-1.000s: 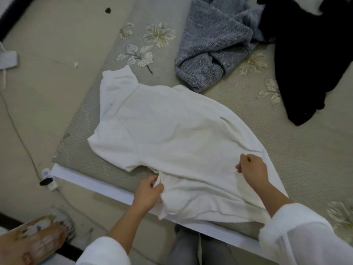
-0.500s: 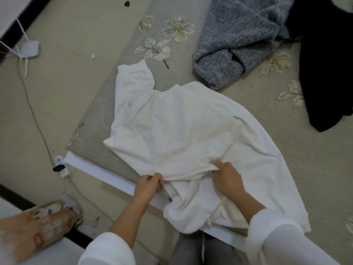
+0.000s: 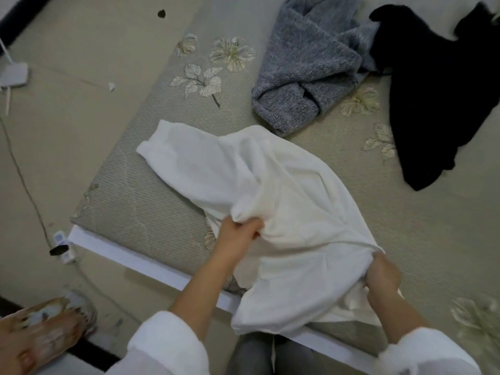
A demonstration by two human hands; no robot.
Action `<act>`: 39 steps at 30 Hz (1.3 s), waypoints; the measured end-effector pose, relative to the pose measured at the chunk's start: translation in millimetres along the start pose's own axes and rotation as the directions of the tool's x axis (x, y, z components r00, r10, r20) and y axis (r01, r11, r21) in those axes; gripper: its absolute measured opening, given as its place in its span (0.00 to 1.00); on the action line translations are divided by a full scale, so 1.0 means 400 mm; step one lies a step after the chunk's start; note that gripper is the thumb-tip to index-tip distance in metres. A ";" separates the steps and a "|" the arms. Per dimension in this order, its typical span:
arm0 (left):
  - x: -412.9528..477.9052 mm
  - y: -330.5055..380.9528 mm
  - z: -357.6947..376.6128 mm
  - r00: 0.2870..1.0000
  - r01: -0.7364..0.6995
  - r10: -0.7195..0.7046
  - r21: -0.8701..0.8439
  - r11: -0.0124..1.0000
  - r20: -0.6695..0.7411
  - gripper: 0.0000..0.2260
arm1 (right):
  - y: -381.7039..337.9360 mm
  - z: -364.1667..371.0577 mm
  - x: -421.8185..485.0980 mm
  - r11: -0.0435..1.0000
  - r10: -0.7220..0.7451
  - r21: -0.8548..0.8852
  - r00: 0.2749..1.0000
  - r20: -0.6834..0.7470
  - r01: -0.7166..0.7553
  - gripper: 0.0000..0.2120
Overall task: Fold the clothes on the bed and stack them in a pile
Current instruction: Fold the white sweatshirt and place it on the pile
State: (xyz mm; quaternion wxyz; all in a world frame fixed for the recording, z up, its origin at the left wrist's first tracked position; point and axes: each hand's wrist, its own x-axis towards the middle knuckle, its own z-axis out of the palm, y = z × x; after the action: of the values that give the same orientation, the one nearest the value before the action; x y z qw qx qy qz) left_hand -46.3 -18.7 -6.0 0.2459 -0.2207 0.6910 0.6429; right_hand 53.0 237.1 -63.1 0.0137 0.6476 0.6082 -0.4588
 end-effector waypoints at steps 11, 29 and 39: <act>-0.090 -0.146 -0.058 0.752 0.177 -0.476 0.556 0.812 0.455 0.04 | -0.144 0.121 -0.082 0.729 -0.492 -0.273 0.758 0.428 0.628 0.12; 0.036 -0.053 -0.107 0.997 0.074 -0.062 0.433 0.899 -0.041 0.14 | -0.109 0.224 -0.283 0.727 0.201 -0.181 0.047 0.979 0.663 0.25; -0.078 -0.113 -0.254 0.997 -0.006 0.030 0.355 0.935 -0.064 0.11 | -0.243 0.321 -0.256 0.638 -0.486 -0.128 0.527 0.697 0.759 0.06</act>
State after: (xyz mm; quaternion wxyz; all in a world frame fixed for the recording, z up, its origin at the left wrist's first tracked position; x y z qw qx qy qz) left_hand 0.5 -123.8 -16.4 0.2519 -0.1883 0.8055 0.5022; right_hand -82.5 109.1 -22.0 0.1754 0.1759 0.8469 -0.4701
